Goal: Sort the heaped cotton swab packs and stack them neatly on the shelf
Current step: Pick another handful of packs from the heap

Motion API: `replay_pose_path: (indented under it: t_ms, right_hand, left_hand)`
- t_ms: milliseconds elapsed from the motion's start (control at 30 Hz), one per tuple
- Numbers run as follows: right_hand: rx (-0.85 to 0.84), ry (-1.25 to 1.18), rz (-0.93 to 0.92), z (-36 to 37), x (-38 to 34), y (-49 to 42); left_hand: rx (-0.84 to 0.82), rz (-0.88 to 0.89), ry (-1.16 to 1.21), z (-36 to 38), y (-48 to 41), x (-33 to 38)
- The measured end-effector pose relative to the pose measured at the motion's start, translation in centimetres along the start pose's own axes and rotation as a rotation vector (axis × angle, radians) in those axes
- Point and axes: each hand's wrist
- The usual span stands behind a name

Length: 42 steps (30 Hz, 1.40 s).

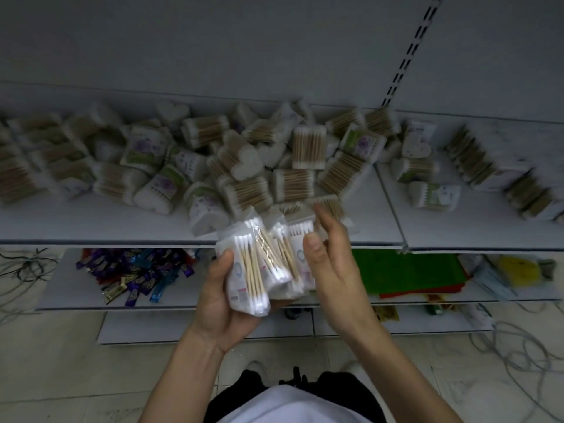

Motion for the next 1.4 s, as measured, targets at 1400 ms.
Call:
replay_pose_path:
  t_ms: [1400]
  right_hand:
    - [0.272,0.337,-0.104,-4.3,8.7,-3.8]
  left_hand:
    - [0.256,-0.031,0.113,-0.9,-5.2,-0.7]
Point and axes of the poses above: each hand's wrist, its own y-axis away from the middle knuckle, its own z-axis out of the palm, x = y × z
